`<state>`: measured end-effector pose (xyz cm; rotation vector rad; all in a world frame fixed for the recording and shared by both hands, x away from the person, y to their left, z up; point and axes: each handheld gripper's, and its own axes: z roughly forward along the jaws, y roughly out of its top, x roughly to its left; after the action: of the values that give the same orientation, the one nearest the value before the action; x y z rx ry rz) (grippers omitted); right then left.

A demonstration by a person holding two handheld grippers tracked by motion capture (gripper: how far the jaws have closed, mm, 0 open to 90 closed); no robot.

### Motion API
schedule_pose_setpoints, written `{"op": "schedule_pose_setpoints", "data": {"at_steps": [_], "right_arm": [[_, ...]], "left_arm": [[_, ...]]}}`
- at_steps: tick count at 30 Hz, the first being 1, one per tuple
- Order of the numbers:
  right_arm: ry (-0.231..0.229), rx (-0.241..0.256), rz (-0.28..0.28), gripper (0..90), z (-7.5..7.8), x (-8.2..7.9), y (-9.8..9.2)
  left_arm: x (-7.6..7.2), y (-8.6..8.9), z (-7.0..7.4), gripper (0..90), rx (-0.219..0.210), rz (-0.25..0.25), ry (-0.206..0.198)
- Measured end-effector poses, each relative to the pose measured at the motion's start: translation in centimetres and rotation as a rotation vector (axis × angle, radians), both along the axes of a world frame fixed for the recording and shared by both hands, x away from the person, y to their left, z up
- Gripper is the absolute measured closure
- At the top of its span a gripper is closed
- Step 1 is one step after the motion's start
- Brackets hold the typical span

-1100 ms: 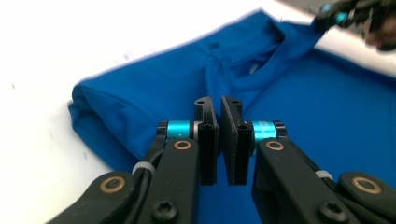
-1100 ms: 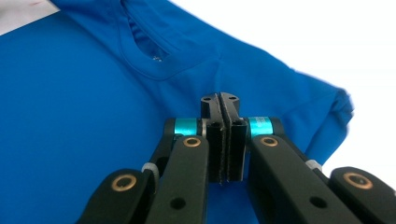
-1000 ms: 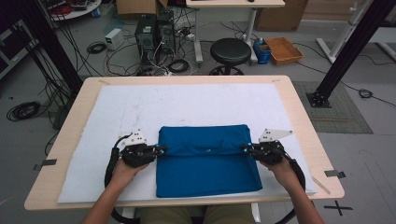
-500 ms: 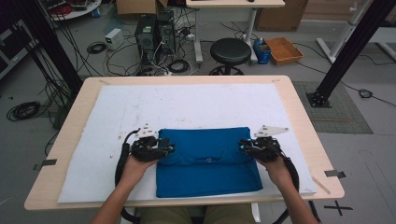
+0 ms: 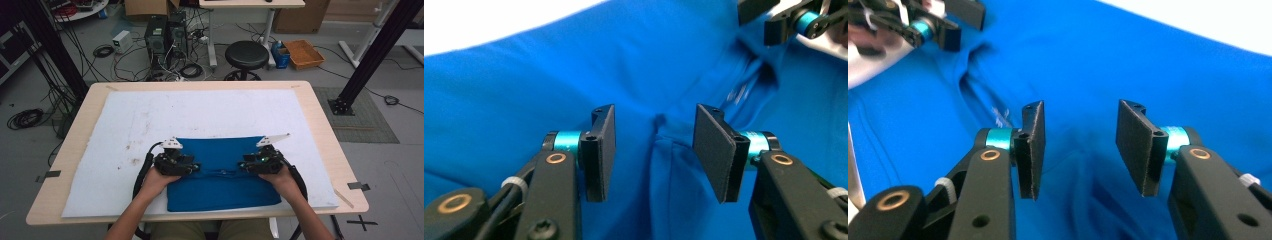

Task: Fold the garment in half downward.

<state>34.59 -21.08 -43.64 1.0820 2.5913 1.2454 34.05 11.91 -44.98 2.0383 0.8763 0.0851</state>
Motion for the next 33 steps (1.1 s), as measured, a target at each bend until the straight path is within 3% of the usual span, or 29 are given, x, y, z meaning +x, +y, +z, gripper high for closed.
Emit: {"op": "schedule_pose_setpoints", "data": {"at_steps": [2, 4, 6, 10, 13, 16, 18, 20, 22, 23, 24, 25, 26, 28, 30, 31, 33], "right_arm": [[-0.004, -0.058, 0.009, 76.0, -0.4, -0.1, 0.6], [-0.022, -0.058, 0.024, 84.9, -0.3, -0.2, 0.7], [-0.044, -0.028, 0.044, 85.2, 0.2, -0.6, 0.4], [-0.091, 0.009, 0.103, 85.1, 0.9, -2.0, -0.6], [-0.119, 0.036, 0.156, 85.0, 1.0, -3.4, -1.8], [-0.091, 0.064, 0.215, 81.6, 1.0, -4.5, -2.7], [-0.040, 0.085, 0.259, 72.5, 0.8, -5.4, -3.3], [-0.045, 0.112, 0.233, 67.7, 0.9, -6.0, -4.1], [-0.069, 0.126, 0.166, 67.6, 1.1, -6.0, -4.7], [-0.076, 0.116, 0.133, 68.5, 1.3, -6.0, -4.9], [-0.088, 0.090, 0.085, 70.0, 1.3, -5.9, -5.0], [-0.096, 0.056, 0.043, 71.6, 1.3, -5.8, -5.0], [-0.097, 0.045, 0.032, 72.7, 1.2, -5.8, -4.9], [-0.107, -0.003, 0.049, 76.2, 0.6, -5.9, -4.5], [-0.111, -0.124, 0.077, 78.5, -0.2, -6.2, -4.0], [-0.109, -0.156, 0.082, 78.5, -0.6, -6.3, -4.0], [-0.111, -0.118, 0.069, 77.2, -0.2, -6.6, -4.7]], "left_arm": [[-0.2, -0.1, 0.1, 73.0, 0.015, -0.016, -0.023], [-0.6, -0.1, 0.2, 83.1, -0.009, -0.037, -0.033], [-1.0, 0.3, 0.3, 83.9, -0.052, -0.062, -0.042], [-2.2, 1.2, 0.7, 83.8, -0.095, -0.106, -0.075], [-3.5, 1.8, 1.0, 83.7, -0.147, -0.199, -0.080], [-4.8, 1.9, 1.3, 81.6, -0.142, -0.315, -0.057], [-5.2, 2.1, 1.6, 72.4, -0.149, -0.323, -0.054], [-5.4, 2.7, 2.0, 60.8, -0.169, -0.272, -0.058], [-5.5, 3.3, 2.3, 60.0, -0.167, -0.193, -0.083], [-5.5, 3.5, 2.4, 60.0, -0.142, -0.132, -0.088], [-5.7, 3.7, 2.3, 60.0, -0.088, -0.040, -0.099], [-5.9, 3.7, 2.2, 60.2, -0.054, 0.011, -0.109], [-6.1, 3.9, 1.9, 60.4, -0.027, 0.058, -0.119], [-6.4, 4.1, 1.5, 61.4, -0.005, 0.101, -0.123], [-6.6, 4.5, 1.4, 61.7, 0.014, 0.141, -0.141], [-6.8, 4.8, 1.5, 61.8, 0.006, 0.170, -0.146], [-7.2, 5.3, 1.9, 61.7, -0.012, 0.205, -0.171]]}}
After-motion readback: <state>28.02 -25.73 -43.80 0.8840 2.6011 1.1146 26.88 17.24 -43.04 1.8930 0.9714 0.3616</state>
